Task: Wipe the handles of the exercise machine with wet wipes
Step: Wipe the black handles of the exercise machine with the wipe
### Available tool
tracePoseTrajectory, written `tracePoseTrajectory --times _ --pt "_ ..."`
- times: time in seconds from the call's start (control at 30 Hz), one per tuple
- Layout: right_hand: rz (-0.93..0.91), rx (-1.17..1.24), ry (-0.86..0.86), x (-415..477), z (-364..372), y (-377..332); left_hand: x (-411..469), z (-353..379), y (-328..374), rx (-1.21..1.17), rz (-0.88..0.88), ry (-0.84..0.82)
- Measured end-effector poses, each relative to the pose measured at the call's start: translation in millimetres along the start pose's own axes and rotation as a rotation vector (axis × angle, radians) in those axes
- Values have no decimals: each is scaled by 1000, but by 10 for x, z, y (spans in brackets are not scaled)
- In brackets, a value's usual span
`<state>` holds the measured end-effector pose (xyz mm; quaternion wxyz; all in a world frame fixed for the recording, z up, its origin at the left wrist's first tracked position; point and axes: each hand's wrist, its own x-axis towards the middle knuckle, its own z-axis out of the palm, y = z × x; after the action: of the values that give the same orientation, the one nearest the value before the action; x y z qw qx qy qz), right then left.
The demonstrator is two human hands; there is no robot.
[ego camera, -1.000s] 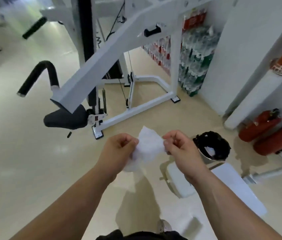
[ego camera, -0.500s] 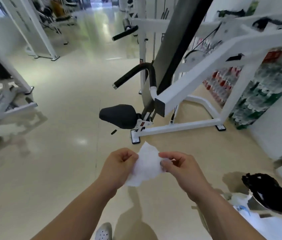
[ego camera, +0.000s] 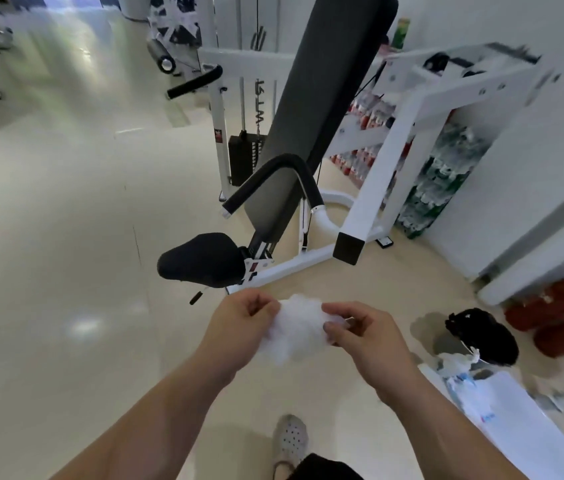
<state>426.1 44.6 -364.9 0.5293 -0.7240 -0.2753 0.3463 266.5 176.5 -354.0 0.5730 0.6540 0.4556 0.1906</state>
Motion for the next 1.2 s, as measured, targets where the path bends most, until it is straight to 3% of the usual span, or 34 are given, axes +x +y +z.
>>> tracePoseTrajectory --times 0.37,0.53,0.7,0.93,1.07,1.2 --pt "-162 -38 18 1416 -17 -623 1359 -232 685 99 84 -14" --pt "-295 -346 70 2037 -140 -952 1953 -170 1036 266 196 15" --pt "-246 -496 164 2374 -231 -1002 2393 -40 1150 463 288 -38" --pt "-133 -702 293 2559 -43 -907 3042 2 1309 640 596 -146" --pt "-169 -1039 547 2526 343 -842 3383 -70 1219 689 812 -182" --pt "-163 -1023 582 2569 862 -781 3644 -170 1169 697 932 -289"
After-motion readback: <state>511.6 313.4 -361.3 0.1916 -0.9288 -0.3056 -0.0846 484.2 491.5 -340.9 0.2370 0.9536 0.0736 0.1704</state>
